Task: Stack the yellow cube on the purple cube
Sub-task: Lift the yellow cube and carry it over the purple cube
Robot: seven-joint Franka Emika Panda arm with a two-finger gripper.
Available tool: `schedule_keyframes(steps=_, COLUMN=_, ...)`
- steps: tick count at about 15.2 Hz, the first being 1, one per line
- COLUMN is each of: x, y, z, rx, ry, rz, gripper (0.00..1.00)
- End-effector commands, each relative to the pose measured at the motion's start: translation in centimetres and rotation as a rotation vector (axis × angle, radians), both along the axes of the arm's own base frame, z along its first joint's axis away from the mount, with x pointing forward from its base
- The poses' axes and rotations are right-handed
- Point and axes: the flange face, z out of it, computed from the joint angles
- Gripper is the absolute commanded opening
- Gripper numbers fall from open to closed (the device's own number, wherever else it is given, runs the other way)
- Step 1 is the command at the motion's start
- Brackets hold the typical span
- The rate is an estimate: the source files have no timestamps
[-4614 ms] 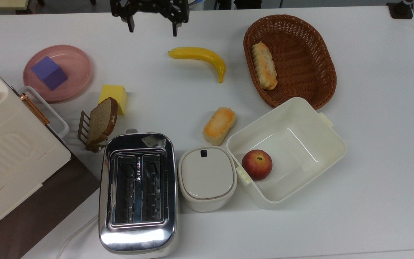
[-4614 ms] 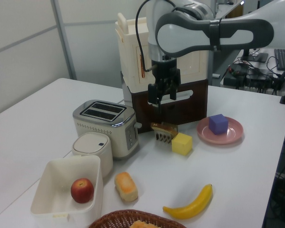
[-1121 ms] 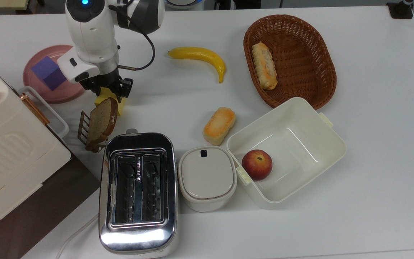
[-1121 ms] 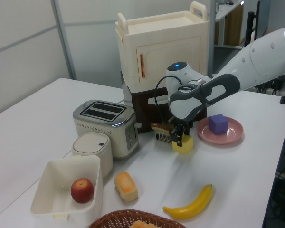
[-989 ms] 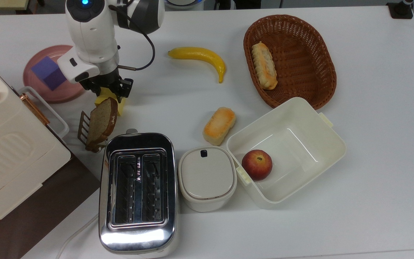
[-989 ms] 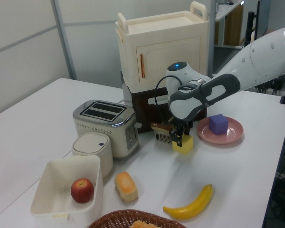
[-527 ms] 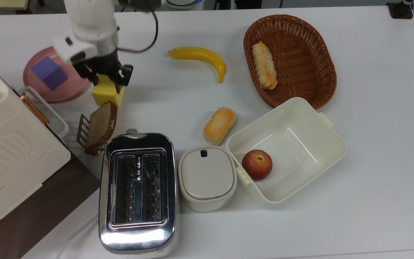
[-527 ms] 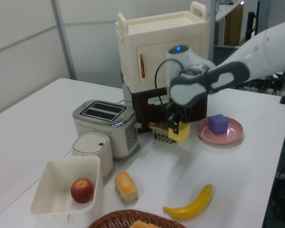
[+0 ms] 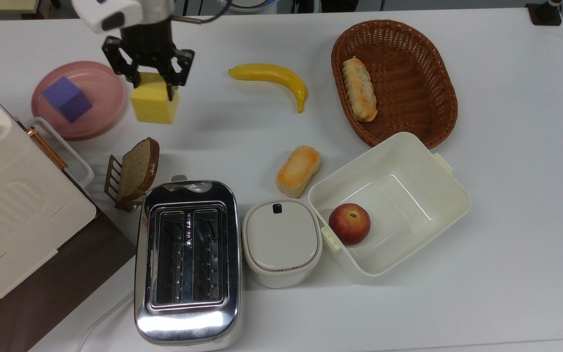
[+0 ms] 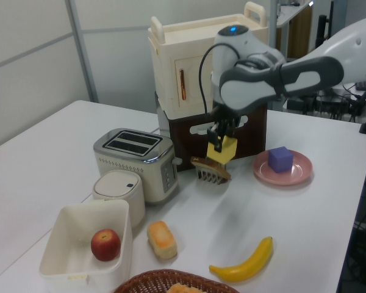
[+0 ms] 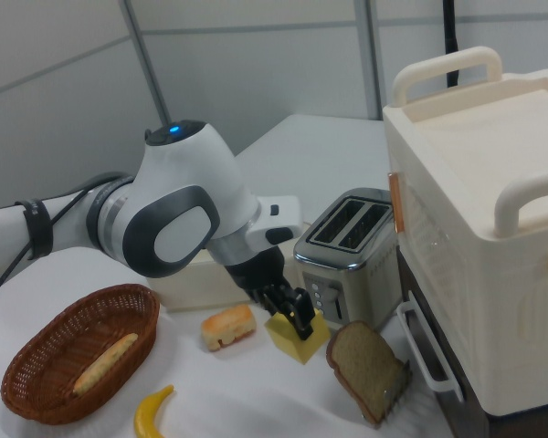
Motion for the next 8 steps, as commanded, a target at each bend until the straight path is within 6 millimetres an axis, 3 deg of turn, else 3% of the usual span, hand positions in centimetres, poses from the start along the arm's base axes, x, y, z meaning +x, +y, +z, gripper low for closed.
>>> schedule_keyframes(steps=1, x=-1.6, y=-5.8, z=1.0, rx=0.042, ry=-0.002, rz=-0.129, gripper=0.29)
schedule_keyframes(steps=6, x=-4.6, y=-14.6, z=-0.9, rx=0.051, ry=0.023, rz=-0.311, gripper=0.28)
schedule_keyframes(steps=8, x=-5.6, y=-16.7, z=-1.2, rx=0.069, ry=0.022, rz=-0.362, gripper=0.27)
